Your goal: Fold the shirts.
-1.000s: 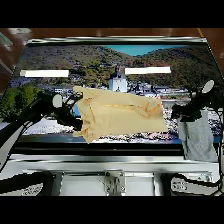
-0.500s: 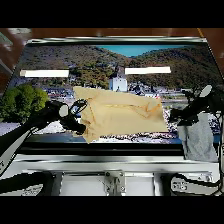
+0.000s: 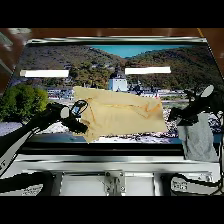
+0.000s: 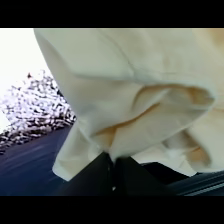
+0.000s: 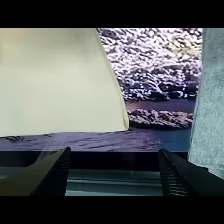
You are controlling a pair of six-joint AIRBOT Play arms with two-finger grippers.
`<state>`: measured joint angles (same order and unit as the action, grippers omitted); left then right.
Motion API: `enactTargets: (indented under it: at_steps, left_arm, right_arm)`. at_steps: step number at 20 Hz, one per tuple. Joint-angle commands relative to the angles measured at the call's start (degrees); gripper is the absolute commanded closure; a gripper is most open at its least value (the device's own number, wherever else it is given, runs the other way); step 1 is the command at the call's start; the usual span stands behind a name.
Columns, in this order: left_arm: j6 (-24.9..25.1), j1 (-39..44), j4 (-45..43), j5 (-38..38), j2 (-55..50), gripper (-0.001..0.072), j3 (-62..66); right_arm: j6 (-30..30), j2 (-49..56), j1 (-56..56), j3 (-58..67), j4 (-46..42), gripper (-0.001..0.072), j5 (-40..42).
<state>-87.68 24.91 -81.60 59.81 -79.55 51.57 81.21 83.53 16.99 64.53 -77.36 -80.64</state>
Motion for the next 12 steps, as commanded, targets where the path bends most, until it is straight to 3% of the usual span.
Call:
enactTargets:
  at_steps: [1,5,12]
  left_arm:
    - [0.20,-0.42,0.22,1.51,2.14,0.0671,0.00]
    - [-0.66,-0.55,0.24,1.95,5.42,0.0671,0.07]
    - [-3.17,-0.72,1.18,1.90,6.23,0.0671,0.07]
  right_arm:
    - [0.85,1.01,5.73,-0.04,3.56,0.0039,-0.15]
    - [-1.18,5.73,9.81,-0.04,14.12,0.0040,-0.61]
    - [-4.70,12.72,5.53,-0.04,13.11,0.0040,-1.31]
